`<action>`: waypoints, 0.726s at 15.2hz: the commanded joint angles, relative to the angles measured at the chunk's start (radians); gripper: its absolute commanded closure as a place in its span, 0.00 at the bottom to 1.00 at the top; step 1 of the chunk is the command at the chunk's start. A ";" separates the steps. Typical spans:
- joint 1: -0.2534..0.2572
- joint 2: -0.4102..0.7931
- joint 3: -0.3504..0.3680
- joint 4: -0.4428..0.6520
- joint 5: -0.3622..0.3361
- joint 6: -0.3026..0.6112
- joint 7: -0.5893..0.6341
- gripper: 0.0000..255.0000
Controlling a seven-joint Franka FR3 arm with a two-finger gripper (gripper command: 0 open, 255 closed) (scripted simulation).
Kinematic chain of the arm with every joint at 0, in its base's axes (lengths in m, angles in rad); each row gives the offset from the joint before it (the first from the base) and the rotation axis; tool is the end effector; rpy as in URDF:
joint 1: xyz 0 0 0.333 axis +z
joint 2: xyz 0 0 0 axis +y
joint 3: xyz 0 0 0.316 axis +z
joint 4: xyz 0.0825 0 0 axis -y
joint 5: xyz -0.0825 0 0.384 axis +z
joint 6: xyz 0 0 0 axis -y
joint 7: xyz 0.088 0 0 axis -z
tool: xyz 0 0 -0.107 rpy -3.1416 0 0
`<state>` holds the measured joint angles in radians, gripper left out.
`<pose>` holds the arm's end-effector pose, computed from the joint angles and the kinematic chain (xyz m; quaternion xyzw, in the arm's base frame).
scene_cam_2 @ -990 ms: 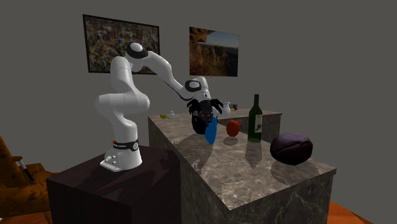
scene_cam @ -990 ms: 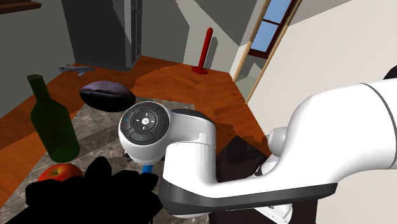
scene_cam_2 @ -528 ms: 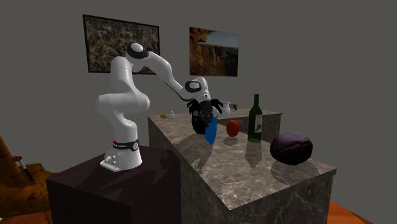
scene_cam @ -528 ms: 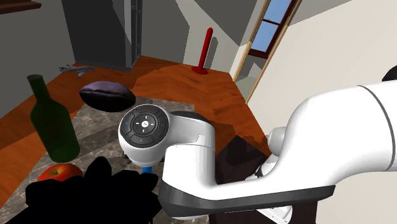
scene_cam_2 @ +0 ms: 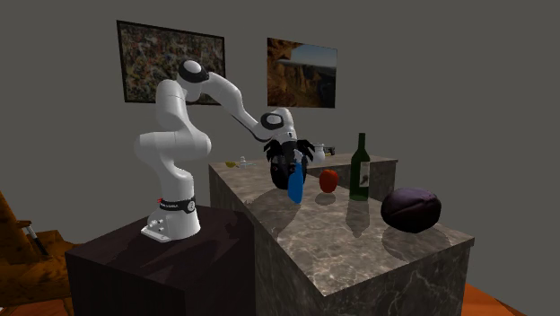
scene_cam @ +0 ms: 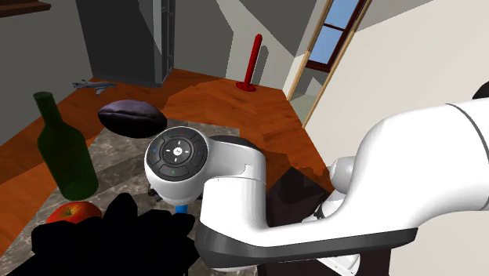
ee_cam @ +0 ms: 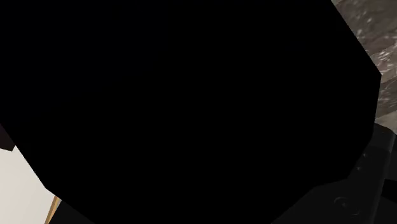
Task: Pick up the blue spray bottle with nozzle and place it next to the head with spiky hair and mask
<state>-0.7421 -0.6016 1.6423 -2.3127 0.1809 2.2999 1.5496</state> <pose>0.3141 0.3994 0.3181 0.9006 -0.3677 0.2148 0.0872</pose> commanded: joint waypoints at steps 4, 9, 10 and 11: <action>0.113 0.004 -0.107 0.045 -0.019 -0.109 0.012 0.00; 0.113 0.003 -0.107 0.045 -0.018 -0.109 0.012 0.00; 0.113 0.003 -0.107 0.045 -0.018 -0.109 0.012 0.00; 0.113 0.003 -0.107 0.045 -0.018 -0.109 0.012 0.00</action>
